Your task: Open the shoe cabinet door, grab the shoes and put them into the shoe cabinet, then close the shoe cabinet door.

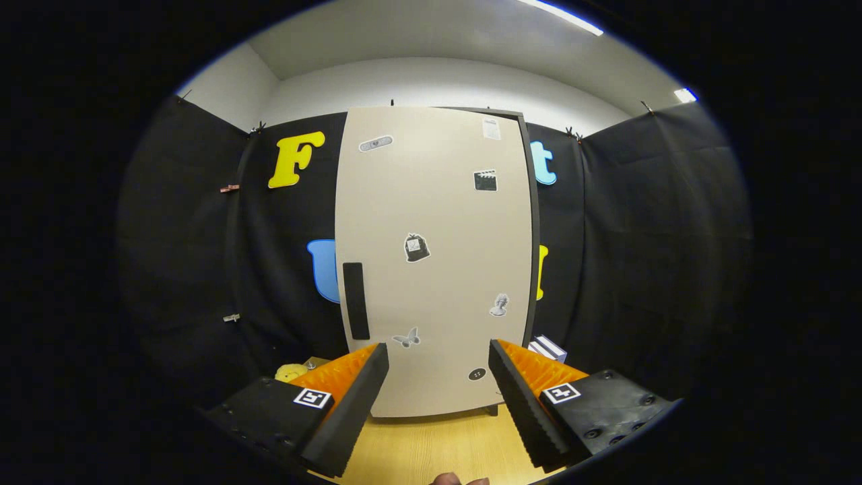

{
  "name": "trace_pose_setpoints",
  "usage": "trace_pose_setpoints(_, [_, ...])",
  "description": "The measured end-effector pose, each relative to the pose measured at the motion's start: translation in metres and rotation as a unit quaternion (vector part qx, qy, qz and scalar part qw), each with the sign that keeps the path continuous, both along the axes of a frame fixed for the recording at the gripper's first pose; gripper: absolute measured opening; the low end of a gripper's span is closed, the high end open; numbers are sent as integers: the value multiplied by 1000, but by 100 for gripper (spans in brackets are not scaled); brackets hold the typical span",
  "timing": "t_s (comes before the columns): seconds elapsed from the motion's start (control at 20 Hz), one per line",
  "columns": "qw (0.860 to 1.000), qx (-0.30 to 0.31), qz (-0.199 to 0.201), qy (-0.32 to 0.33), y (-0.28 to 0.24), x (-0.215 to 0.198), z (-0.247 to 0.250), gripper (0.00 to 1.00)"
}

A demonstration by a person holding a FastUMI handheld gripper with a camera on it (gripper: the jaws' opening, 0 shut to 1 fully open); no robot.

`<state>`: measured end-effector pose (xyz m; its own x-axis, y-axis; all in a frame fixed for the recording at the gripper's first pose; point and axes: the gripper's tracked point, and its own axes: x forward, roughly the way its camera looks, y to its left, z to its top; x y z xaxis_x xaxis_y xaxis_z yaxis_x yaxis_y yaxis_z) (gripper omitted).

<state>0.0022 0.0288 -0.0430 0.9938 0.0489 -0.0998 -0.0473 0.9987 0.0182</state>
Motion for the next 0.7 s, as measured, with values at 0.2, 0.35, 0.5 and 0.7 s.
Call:
trace_pose_setpoints(0.2, [1000, 0, 1, -1, 0, 0, 1, 98])
trace_pose_setpoints(0.35, [1000, 5, 1, -2, 0, 1, 3, 98])
trace_pose_setpoints(0.5, [1000, 6, 2, -3, 0, 1, 3, 98])
trace_pose_setpoints(0.7, [1000, 6, 2, -2, -1, 2, 3, 98])
